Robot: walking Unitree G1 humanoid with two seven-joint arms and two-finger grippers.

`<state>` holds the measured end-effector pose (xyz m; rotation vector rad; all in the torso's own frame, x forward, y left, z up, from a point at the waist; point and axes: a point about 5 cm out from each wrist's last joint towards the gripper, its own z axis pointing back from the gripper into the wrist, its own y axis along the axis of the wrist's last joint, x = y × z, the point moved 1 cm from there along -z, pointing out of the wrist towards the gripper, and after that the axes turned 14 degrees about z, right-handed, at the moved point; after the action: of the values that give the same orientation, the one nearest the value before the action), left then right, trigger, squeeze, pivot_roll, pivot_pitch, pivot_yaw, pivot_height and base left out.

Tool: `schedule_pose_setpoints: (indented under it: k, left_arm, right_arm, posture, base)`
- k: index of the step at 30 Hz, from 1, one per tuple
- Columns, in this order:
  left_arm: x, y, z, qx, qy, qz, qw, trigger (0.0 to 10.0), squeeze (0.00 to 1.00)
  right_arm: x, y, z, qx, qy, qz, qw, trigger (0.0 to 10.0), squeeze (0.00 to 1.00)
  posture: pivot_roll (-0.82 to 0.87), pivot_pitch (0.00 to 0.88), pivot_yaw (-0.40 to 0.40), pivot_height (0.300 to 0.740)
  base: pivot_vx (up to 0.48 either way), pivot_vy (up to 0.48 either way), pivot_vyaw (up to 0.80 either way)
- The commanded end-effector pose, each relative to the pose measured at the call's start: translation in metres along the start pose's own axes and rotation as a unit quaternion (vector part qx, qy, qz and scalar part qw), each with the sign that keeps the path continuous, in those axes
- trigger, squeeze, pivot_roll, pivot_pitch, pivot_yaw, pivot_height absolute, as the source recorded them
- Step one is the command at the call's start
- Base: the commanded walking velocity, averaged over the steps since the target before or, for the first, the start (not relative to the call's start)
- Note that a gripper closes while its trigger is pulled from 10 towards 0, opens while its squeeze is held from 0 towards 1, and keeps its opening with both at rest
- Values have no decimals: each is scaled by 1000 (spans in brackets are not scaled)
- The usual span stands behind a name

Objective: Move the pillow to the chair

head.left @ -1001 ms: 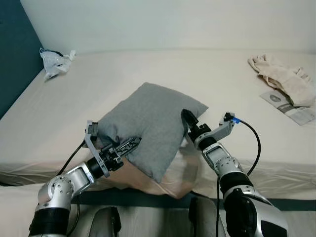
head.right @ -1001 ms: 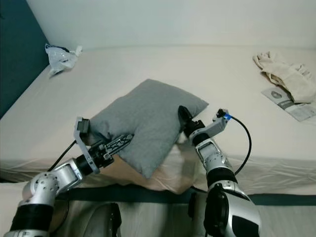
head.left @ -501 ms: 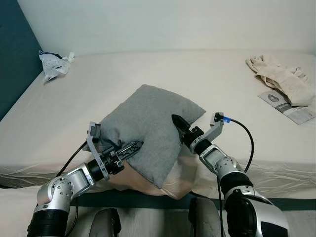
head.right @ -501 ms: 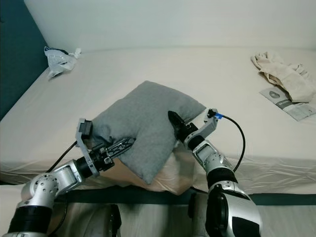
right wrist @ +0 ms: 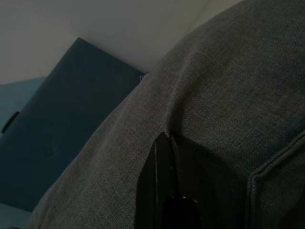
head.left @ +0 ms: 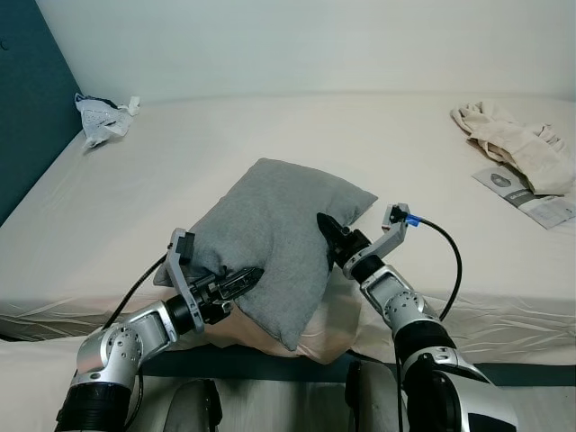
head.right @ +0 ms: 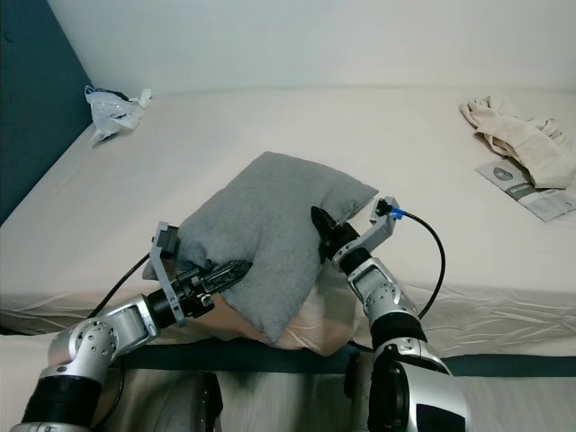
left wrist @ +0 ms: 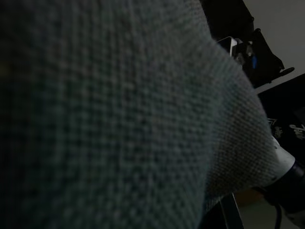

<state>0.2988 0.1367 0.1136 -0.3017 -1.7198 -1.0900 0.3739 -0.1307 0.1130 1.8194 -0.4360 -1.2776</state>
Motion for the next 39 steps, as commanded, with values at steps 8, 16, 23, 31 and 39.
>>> schedule_pose_setpoints:
  k: [8, 16, 23, 31, 39]
  left_arm:
    - [-5, -4, -6, 21, 20, -11, 999, 0, 0]
    - [-18, 2, -7, 53, 107, -81, 990, 0, 0]
    - [-21, 37, -9, 215, 235, -184, 930, 8471, 0]
    - [-9, 43, -10, 263, 231, -205, 914, 10000, 0]
    - [6, 44, -13, 295, 209, -246, 899, 10000, 0]
  right_arm:
    - [-9, -11, -2, -24, 11, 67, 997, 0, 0]
    - [-13, -10, -3, -14, 8, 118, 993, 0, 0]
    - [-38, 10, -10, 42, 23, 322, 946, 4392, 0]
    - [-41, 12, -6, 59, 19, 356, 933, 10000, 0]
    - [-41, 15, -1, 70, -4, 396, 916, 10000, 0]
  posture:
    - [62, 73, 22, 544]
    - [59, 75, 23, 544]
    - [48, 69, 19, 544]
    - [45, 64, 12, 544]
    - [41, 59, 11, 544]
  base:
    - [0, 0, 0]
    - [0, 0, 0]
    - [0, 0, 0]
    - [0, 0, 0]
    - [0, 0, 0]
